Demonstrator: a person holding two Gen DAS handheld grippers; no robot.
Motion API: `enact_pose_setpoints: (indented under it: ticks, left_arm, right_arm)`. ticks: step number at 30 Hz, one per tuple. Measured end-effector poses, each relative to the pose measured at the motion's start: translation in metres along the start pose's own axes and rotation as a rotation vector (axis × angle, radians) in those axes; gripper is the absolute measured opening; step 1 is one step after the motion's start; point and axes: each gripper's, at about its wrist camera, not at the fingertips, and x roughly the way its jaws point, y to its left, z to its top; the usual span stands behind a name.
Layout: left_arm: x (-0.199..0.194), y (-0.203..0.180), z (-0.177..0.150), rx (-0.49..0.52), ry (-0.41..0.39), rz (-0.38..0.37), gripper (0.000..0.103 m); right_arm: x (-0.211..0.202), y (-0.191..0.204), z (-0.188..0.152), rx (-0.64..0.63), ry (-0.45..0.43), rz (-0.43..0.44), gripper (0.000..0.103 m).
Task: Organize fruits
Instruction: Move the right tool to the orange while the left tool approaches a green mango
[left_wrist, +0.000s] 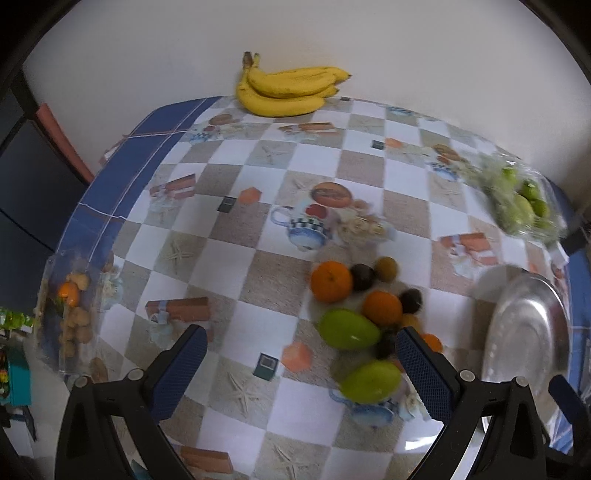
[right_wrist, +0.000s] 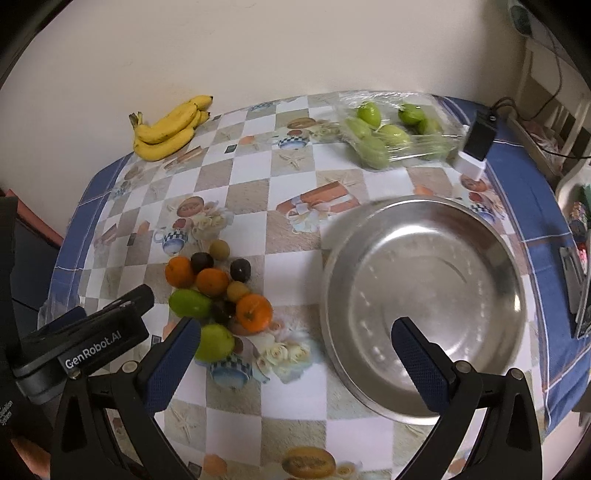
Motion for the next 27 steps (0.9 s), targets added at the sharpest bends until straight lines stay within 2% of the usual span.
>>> enact_pose_setpoints:
  ticks: [4, 8, 12, 15, 22, 27]
  left_arm:
    - [0.014, 0.006, 0.008, -0.04, 0.017, 0.036, 0.103]
    - [0.02, 0.01, 0.014, -0.074, 0.003, 0.017, 0.103]
    - [0.026, 0.01, 0.017, -0.059, -0.027, 0.005, 0.103]
    - [0.031, 0.014, 0.017, -0.069, -0.019, 0.007, 0.103]
    - [0.037, 0.026, 0.016, -0.129, 0.021, -0.066, 0.103]
    - [0.042, 0.021, 0.01, -0.113, 0.049, -0.092, 0.102]
  right_arm:
    - [0.018, 0.003, 0.004, 0.003, 0.034, 0.007, 0.103]
    - [0.031, 0.008, 0.009, -0.012, 0.049, 0.0, 0.103]
    - [0.04, 0.013, 0.013, -0.029, 0.062, 0.01, 0.103]
    - [0.045, 0.02, 0.013, -0.051, 0.063, 0.019, 0.103]
    - [0.057, 0.03, 0.011, -0.111, 0.073, 0.036, 0.098]
    - [0.061, 0.032, 0.01, -0.13, 0.073, 0.037, 0.094]
